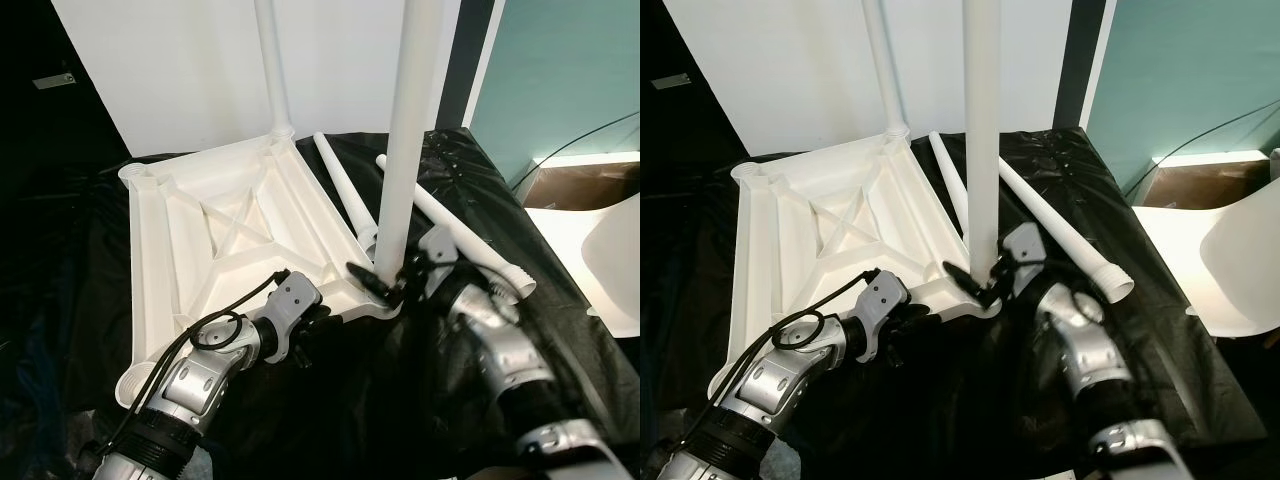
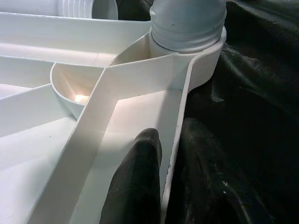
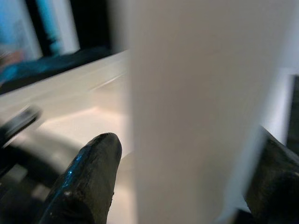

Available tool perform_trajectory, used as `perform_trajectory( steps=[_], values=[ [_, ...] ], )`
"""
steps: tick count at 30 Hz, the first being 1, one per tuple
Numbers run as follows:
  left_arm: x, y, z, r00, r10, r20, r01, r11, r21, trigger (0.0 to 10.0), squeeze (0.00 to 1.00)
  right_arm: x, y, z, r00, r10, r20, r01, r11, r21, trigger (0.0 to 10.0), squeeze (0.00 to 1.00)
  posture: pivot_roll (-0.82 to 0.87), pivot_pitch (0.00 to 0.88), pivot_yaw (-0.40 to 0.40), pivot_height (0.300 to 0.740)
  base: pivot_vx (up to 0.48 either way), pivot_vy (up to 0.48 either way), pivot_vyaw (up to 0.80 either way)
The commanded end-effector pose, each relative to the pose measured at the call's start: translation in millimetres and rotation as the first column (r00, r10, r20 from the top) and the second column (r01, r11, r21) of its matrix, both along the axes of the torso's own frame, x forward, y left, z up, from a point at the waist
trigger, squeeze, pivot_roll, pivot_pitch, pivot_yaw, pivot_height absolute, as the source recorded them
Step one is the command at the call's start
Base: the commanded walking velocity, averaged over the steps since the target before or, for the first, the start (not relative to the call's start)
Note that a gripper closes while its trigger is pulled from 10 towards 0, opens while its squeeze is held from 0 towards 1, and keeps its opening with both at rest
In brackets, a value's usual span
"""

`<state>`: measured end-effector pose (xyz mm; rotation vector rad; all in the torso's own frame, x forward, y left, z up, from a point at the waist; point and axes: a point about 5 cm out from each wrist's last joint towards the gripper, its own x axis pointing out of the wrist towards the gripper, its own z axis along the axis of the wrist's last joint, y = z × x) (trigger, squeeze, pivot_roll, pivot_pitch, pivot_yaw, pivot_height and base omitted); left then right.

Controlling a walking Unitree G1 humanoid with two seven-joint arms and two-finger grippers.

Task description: Building children table

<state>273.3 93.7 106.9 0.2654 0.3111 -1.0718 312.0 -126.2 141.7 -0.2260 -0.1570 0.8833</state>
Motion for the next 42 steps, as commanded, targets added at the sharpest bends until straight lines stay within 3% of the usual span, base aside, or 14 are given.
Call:
perform_trajectory(
  steps=[1,3,4,14,22,27,28,29,30,31,32,36,37,42],
  values=[
    [-8.8,-0.2,-17,0.993,-0.056,-0.102,0.058,0.998,0.019,10.0,0.0,-3.6,5.4,-5,0.999,0.043,-0.018,-0.044,0.999,-0.015,10.0,0.0,0.08,0.0,0.049,0.74,0.0,0.0,0.0],
    [-8.2,0.1,-17,0.994,-0.054,-0.099,0.056,0.998,0.02,10.0,0.0,-4.7,3.2,-6,0.997,0.066,-0.025,-0.067,0.997,-0.043,10.0,0.0,0.08,0.0,0.049,0.74,0.0,0.0,0.0],
    [-6.0,0.2,-16,0.994,-0.048,-0.095,0.051,0.998,0.023,10.0,0.0,-6.2,0.7,-10,0.994,0.09,-0.055,-0.093,0.994,-0.058,0.0,0.0,0.08,0.0,0.044,0.74,0.0,0.0,0.0],
    [-9.1,0.1,-17,0.994,-0.05,-0.099,0.052,0.998,0.021,10.0,0.0,-5.8,11.7,-22,0.989,-0.066,-0.131,0.079,0.992,0.097,0.0,0.0,0.08,0.0,0.045,0.74,0.0,0.0,0.0],
    [-9.6,1.5,-16,0.994,-0.043,-0.098,0.045,0.999,0.02,10.0,0.0,-7.3,15.5,-25,0.903,-0.41,-0.126,0.429,0.865,0.262,0.0,0.0,0.1,0.0,0.041,0.74,0.0,0.0,0.0],
    [-10.1,2.1,-17,0.994,-0.041,-0.099,0.044,0.999,0.021,10.0,0.0,-7.0,18.3,-27,0.882,-0.443,-0.164,0.472,0.841,0.266,0.9,0.0,0.09,0.0,0.045,0.74,0.0,0.0,0.0],
    [-10.4,2.0,-17,0.994,-0.041,-0.101,0.043,0.999,0.02,10.0,0.0,-6.7,18.9,-27,0.885,-0.438,-0.157,0.465,0.849,0.252,3.5,0.0,0.09,0.0,0.046,0.74,0.0,0.0,0.0],
    [-10.4,2.0,-17,0.994,-0.041,-0.101,0.043,0.999,0.02,10.0,0.0,-6.7,18.9,-27,0.885,-0.438,-0.157,0.465,0.849,0.252,3.5,0.0,0.09,0.0,0.046,0.74,0.0,0.0,0.0],
    [-10.5,1.1,-17,0.994,-0.043,-0.102,0.045,0.999,0.021,10.0,0.0,-5.6,17.5,-27,0.893,-0.425,-0.146,0.449,0.864,0.227,10.0,0.0,0.09,0.0,0.045,0.74,0.0,0.0,0.0],
    [-10.5,1.1,-17,0.994,-0.043,-0.102,0.045,0.999,0.021,10.0,0.0,-5.6,17.5,-27,0.893,-0.425,-0.146,0.449,0.864,0.227,10.0,0.0,0.09,0.0,0.045,0.74,0.0,0.0,0.0],
    [-10.3,-0.1,-18,0.994,-0.044,-0.102,0.046,0.999,0.02,10.0,0.0,-4.9,16.4,-26,0.916,-0.374,-0.146,0.398,0.89,0.22,10.0,1.0,0.09,0.0,0.043,0.74,0.0,0.0,0.0],
    [-8.1,-1.6,-17,0.994,-0.043,-0.1,0.045,0.999,0.019,10.0,0.0,-1.0,14.4,-20,0.96,-0.256,-0.112,0.272,0.948,0.166,10.0,1.0,0.08,0.0,0.039,0.74,0.0,0.0,0.0],
    [-7.8,-1.8,-17,0.994,-0.042,-0.1,0.044,0.999,0.018,10.0,0.0,1.2,12.6,-17,0.973,-0.213,-0.093,0.224,0.966,0.132,10.0,0.0,0.08,0.0,0.04,0.74,0.0,0.0,0.0],
    [-9.1,-1.3,-17,0.994,-0.044,-0.102,0.046,0.999,0.017,10.0,0.0,9.3,2.7,-10,0.989,-0.07,-0.127,0.074,0.997,0.027,10.0,0.0,0.09,0.0,0.039,0.74,0.0,0.0,0.0]
  ],
)
